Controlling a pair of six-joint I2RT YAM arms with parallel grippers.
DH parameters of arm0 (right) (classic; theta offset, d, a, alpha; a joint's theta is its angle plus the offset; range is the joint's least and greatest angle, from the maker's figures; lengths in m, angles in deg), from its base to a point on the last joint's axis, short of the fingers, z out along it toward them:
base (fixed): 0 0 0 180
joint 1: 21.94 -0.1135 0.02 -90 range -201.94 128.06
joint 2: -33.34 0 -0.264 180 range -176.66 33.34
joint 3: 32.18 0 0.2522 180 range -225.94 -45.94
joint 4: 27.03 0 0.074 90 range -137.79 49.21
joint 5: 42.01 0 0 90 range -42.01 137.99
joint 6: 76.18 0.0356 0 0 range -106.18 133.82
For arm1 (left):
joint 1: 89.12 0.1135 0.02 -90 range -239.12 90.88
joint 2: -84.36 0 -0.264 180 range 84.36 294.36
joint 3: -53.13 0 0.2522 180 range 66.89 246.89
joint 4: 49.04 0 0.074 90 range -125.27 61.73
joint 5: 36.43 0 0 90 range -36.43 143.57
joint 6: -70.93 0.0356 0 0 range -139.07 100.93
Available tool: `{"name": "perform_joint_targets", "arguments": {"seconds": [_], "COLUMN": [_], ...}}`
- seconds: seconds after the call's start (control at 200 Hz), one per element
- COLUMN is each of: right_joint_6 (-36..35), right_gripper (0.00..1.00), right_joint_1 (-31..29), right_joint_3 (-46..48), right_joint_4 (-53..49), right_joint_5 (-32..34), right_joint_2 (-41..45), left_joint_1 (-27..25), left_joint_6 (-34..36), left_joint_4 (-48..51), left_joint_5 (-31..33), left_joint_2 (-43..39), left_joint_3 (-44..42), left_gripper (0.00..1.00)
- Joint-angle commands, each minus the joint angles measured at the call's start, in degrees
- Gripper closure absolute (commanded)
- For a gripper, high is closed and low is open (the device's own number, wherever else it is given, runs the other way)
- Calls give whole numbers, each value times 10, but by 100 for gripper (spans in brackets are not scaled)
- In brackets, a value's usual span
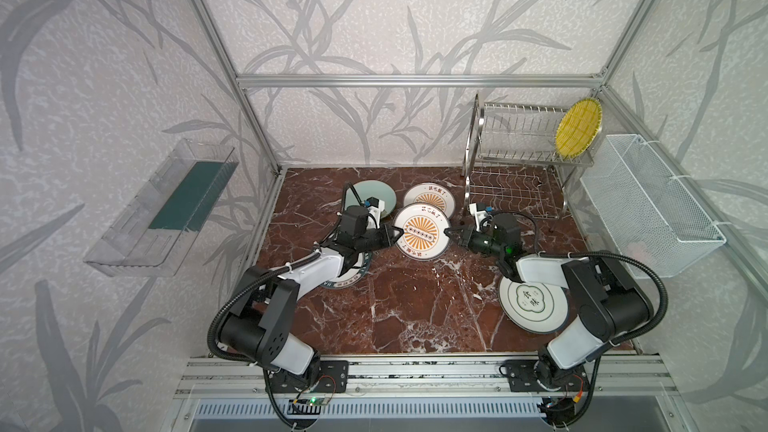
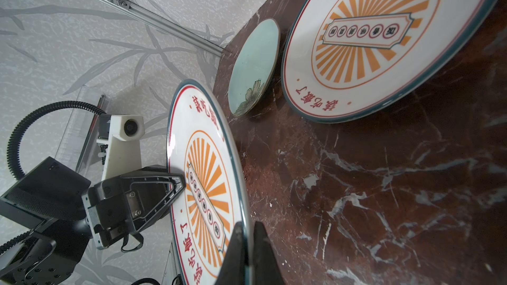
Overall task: Load the plates into the dish rack
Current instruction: 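Hold the upright sunburst plate between both grippers and raise it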
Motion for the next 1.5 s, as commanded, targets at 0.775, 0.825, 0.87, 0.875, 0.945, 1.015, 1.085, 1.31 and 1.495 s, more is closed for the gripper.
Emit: {"name": "perform_joint_targets", "arguments": {"seconds": [0.775,0.825,0.87,0.875,0.945,1.015,1.085,1.31,1.495], "right_joint_6": [-19,-16,-11,-11,-4,-1,3,15,18], "right_gripper": [68,68,68,68,68,68,68,68,75], "right_joint_1": [-1,-1,-1,-2,-2,-4,-5,-11,-12], "right_joint_3": [30,33,36,37,38,36,32,16,13], "right_joint_4": [-43,-38,-30,-30,-18,-14,9,36,48], "right_joint_5": [60,66,71,72,77,80,79,75,72], "right_joint_2": [157,163,165,165,165,164,158,138,134], "left_joint_1": [-4,-5,-7,-8,-14,-21,-29,-48,-54], "left_joint_6": [-126,-135,-144,-144,-146,-147,-152,-171,-175], "left_joint_4": [-249,-270,-294,-297,-316,-326,-341,-378,-384], "left_joint_5": [-24,-17,-10,-9,2,10,17,17,17], "left_joint_2": [-27,-28,-27,-28,-27,-26,-21,6,17], "left_joint_3": [-6,-13,-20,-21,-29,-34,-38,-31,-26], "left_gripper": [100,100,100,100,100,100,100,100,100]}}
